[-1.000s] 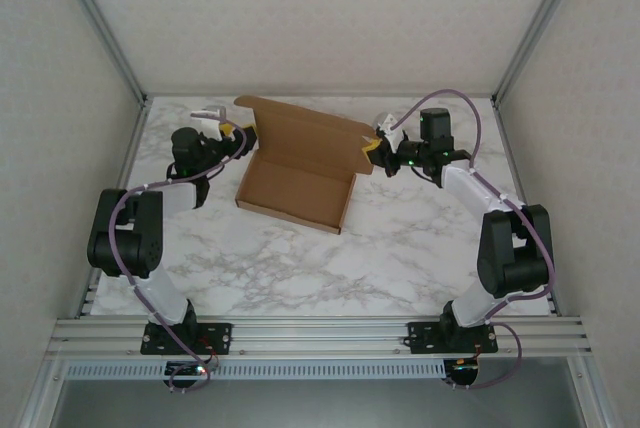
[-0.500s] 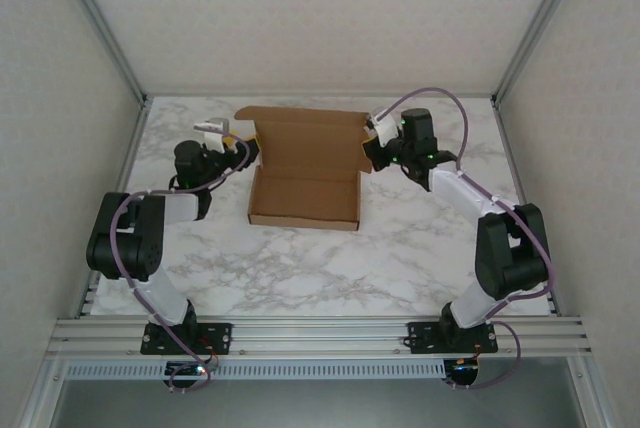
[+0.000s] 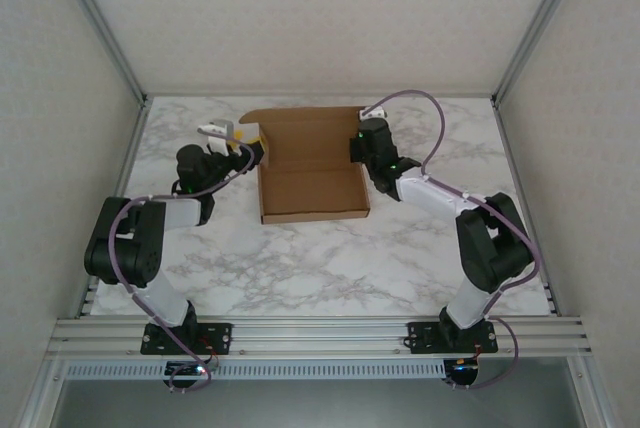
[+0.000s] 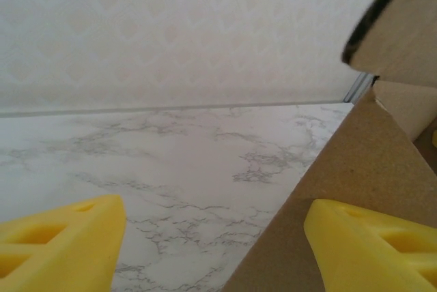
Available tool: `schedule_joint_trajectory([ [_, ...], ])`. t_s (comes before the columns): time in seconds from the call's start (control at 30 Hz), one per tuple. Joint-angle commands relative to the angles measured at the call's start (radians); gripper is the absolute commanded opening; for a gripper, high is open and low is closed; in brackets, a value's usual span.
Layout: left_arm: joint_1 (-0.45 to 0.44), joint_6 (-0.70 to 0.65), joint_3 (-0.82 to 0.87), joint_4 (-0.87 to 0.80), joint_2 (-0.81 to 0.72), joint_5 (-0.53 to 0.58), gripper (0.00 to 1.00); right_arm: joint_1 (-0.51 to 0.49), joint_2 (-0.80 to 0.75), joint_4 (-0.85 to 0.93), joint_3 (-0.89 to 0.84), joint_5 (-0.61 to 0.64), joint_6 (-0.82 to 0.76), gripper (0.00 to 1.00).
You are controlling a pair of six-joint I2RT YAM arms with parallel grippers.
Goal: Fold the paper box
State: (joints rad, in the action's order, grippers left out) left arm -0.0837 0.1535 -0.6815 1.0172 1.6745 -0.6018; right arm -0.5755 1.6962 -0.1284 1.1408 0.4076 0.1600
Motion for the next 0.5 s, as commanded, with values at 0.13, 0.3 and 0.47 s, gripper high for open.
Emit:
schedule_joint_trajectory([
  [0.13,-0.068,-0.031,0.047,0.021,-0.07,-0.046,0.73,-0.086,-0.058,-0.19,-0.076,0.002,-0.088,0.0],
  [0.3,-0.072,-0.018,0.082,0.044,-0.077,-0.033,0.71,-0.087,-0.081,-0.284,-0.157,0.014,-0.102,0.0],
  [0.47,-0.08,-0.037,0.128,0.032,-0.093,0.012,0.69,-0.087,-0.114,-0.374,-0.251,-0.019,-0.04,0.0],
])
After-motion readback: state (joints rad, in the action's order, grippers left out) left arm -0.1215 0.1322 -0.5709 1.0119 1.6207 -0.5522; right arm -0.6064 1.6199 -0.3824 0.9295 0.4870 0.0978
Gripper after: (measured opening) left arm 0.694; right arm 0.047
